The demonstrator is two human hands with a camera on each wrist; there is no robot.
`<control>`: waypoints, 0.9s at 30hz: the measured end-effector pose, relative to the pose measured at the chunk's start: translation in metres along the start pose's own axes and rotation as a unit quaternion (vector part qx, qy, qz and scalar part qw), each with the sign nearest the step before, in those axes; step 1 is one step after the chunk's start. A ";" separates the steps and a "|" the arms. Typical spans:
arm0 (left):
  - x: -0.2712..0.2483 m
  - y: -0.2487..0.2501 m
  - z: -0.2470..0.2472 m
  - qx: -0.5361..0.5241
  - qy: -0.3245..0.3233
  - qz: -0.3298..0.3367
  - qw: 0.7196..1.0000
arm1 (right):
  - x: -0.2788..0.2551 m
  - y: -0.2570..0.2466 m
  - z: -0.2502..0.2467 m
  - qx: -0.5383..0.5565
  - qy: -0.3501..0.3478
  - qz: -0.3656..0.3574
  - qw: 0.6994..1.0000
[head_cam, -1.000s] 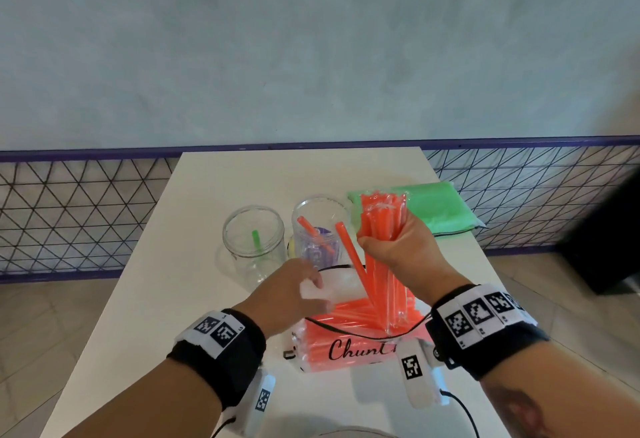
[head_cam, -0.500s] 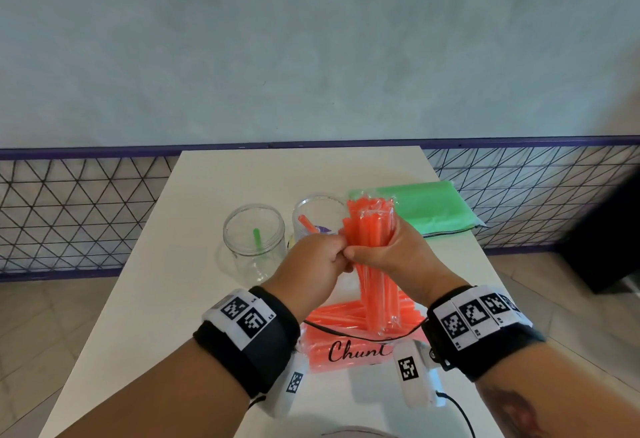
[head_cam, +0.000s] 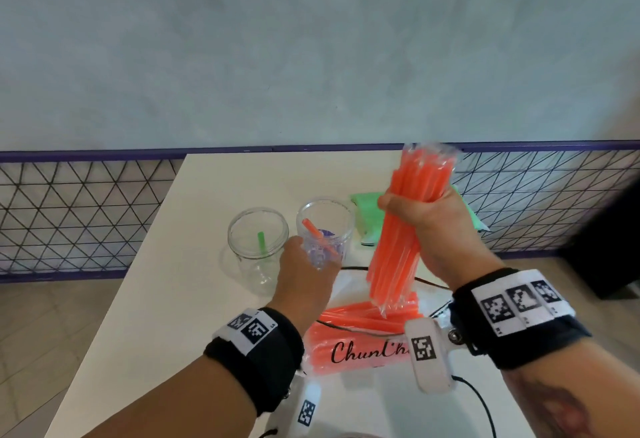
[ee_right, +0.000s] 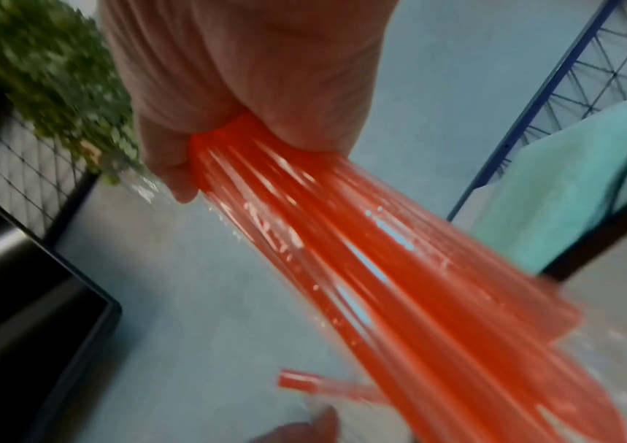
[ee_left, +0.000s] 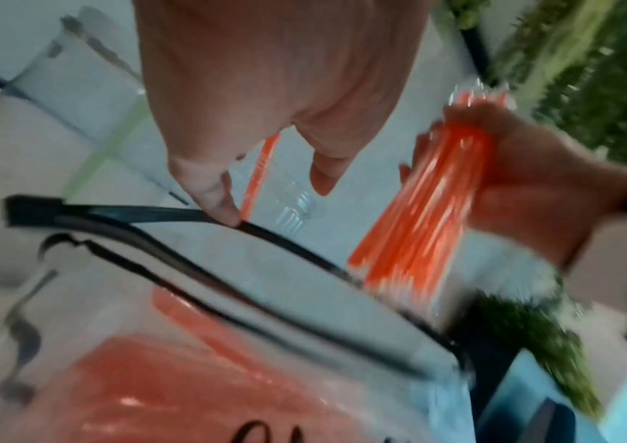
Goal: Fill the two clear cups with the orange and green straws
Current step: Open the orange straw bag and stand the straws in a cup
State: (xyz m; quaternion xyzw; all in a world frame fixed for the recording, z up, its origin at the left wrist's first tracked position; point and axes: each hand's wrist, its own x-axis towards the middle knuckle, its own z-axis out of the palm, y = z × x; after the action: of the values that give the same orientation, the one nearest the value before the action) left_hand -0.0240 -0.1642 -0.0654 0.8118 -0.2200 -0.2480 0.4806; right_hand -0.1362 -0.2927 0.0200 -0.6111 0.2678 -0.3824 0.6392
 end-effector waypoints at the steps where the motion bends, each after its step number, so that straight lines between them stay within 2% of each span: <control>1: -0.003 -0.001 0.001 0.048 0.021 0.054 0.997 | 0.003 -0.010 -0.001 0.026 -0.005 -0.013 1.000; 3: -0.008 -0.008 0.004 0.128 0.037 0.145 0.980 | 0.009 -0.033 -0.001 0.075 -0.009 -0.043 0.996; 4: -0.010 -0.012 0.003 0.148 0.024 0.162 0.975 | 0.013 -0.044 0.000 0.103 -0.006 -0.065 0.993; 7: -0.009 -0.023 0.005 0.205 -0.020 0.176 0.963 | 0.029 -0.066 0.011 0.175 0.027 -0.127 0.976; 10: -0.002 -0.025 0.007 0.251 -0.022 0.193 0.948 | 0.045 -0.061 0.035 0.142 0.059 -0.155 0.976; 13: 0.005 -0.022 0.010 0.245 0.012 0.212 0.946 | 0.051 -0.036 0.059 0.069 0.072 -0.128 0.987; 17: 0.017 -0.015 0.014 0.219 0.026 0.182 0.958 | 0.055 -0.001 0.079 -0.009 0.075 -0.095 0.993; 19: 0.023 -0.017 0.016 0.229 0.037 0.185 0.955 | 0.056 0.014 0.083 -0.026 0.071 -0.080 0.994; 23: 0.028 -0.018 0.018 0.233 0.075 0.201 0.949 | 0.053 0.042 0.077 -0.050 0.087 -0.041 0.994; 27: 0.026 -0.014 0.026 0.199 0.083 0.190 0.958 | 0.039 0.069 0.062 -0.111 0.037 0.030 0.993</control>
State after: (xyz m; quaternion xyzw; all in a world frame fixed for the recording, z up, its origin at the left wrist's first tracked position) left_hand -0.0184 -0.1913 -0.0936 0.8520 -0.3743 -0.0354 0.3644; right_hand -0.0526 -0.2918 -0.0360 -0.6556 0.3500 -0.3531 0.5683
